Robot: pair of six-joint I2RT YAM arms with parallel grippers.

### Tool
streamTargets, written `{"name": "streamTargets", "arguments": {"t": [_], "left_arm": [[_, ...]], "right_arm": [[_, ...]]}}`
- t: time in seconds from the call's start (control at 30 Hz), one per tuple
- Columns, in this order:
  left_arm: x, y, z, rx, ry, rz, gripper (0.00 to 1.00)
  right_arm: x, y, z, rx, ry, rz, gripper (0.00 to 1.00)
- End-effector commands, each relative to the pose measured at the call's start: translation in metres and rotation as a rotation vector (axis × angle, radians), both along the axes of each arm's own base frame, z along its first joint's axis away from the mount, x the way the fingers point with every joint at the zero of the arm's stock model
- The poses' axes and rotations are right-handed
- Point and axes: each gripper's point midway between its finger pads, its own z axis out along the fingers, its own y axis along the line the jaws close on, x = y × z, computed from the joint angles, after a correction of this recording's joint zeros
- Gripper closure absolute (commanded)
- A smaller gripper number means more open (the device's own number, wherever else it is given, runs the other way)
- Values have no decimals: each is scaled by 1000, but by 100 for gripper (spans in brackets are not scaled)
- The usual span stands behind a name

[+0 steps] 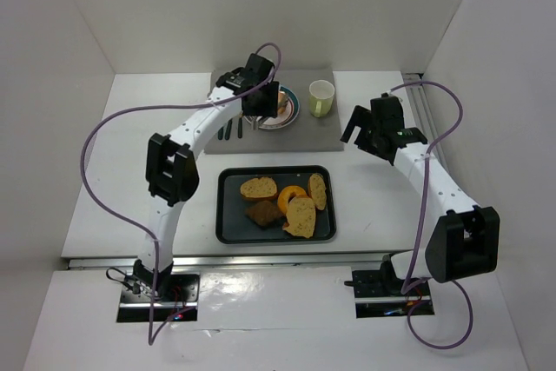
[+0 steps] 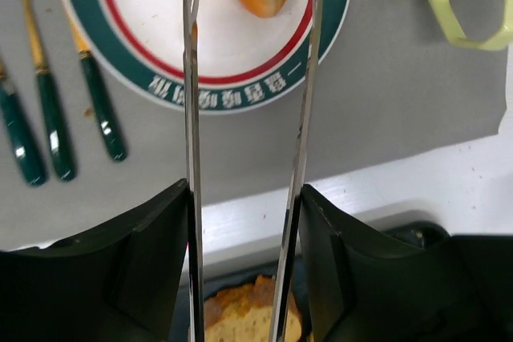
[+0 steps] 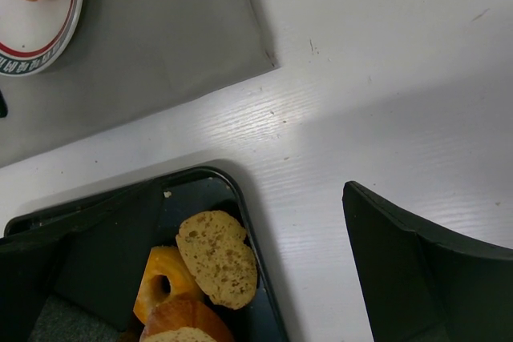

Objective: Place the bread

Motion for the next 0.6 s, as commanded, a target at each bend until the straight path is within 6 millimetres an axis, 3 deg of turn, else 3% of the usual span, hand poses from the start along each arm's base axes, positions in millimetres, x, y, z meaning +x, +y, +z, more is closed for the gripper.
{"name": "streamTargets", "arguments": {"t": [0.0,0.07,0.1,0.13,0.17,0.2,0.23,0.27,0.3,0.4,0.43,0.5,0.53,0.57], "left_arm": [[-15,6,96,-64,-189,22,35],[-28,13,113,-43,-225,28,35],[-49,17,125,-47,-229,15,35],[-58,22,131,-57,-233,21,36],[-77,19,130,-68,-202,-15,36],[-93,26,113,-49,-151,-25,36],[-112,31,126,-64,-161,-28,36],[-128,36,117,-62,-113,-38,36],[-145,45,93,-31,-42,-27,36],[-186,60,80,-58,36,-19,36],[-206,68,53,-34,115,-14,36],[-230,75,46,-67,147,-6,36],[-246,84,25,-30,201,23,38],[-253,92,17,-20,212,55,38]], "right_arm": [[6,2,16,-6,-42,5,0],[4,2,22,-2,-66,5,0],[4,2,22,-2,-66,5,0],[1,1,23,-3,-62,5,0],[0,1,27,-1,-72,5,0],[0,1,27,-1,-72,5,0],[-3,0,27,0,-75,5,0],[-7,0,26,-1,-74,5,0],[-7,0,26,-1,-74,5,0],[-9,3,22,17,-62,12,0],[-9,3,22,17,-62,12,0],[-9,4,22,23,-61,18,0],[-9,4,22,23,-61,18,0],[-7,5,26,25,-72,19,0]]}}
